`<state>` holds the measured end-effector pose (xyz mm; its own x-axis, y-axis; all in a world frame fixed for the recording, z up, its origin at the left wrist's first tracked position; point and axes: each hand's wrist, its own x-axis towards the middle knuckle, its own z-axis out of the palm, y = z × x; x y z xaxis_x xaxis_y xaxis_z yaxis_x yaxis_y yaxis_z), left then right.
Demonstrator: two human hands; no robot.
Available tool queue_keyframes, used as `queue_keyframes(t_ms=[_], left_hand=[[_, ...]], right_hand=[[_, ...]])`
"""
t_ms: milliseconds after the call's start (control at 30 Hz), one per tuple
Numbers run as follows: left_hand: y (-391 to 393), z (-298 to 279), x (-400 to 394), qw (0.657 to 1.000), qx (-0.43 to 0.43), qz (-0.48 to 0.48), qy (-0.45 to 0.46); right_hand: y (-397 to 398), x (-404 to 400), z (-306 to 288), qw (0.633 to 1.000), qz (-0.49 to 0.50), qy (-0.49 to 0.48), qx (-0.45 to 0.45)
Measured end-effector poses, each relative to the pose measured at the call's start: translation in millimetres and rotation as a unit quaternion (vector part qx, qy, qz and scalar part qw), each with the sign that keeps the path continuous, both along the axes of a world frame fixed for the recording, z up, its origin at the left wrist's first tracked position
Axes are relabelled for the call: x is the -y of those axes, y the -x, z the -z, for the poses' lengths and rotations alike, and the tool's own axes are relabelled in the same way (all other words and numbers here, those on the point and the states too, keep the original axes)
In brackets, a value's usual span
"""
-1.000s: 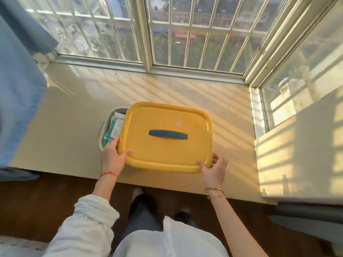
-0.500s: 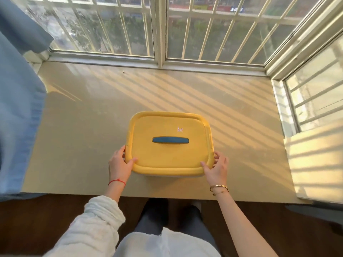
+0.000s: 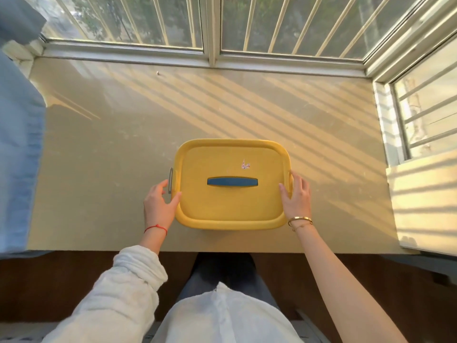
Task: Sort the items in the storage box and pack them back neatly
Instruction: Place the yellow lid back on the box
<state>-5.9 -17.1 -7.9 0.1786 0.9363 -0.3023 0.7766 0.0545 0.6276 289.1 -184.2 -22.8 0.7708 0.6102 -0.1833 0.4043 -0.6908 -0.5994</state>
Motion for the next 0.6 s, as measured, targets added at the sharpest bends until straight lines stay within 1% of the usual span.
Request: queue_keyframes(t_ms=[100,200,333,500,600], left_hand=[[-10,7,-13,1.0,-0.01,-0.013,0.006],[-16,14,-19,0.998,-0.014,-0.035,0.042],[-21,19,-26,0.994,0.019,-0.068,0.086],[-21,20,-28,0.993,0.025,-0.08,0.086],[-22,25,-26,0.995,0.008,-0.083,0.049]], right_hand=[[-1,-8,8,1.0,0.007,-0.008,-0.018],[-2,-8,17,0.999,0.022,-0.017,-0.037],[-3,-8,23,0.997,0.029,-0.027,-0.06],[-5,-10,24,0.997,0.032,-0.043,-0.064],[-6,-12,23,0.995,0.068,-0.032,-0.061]])
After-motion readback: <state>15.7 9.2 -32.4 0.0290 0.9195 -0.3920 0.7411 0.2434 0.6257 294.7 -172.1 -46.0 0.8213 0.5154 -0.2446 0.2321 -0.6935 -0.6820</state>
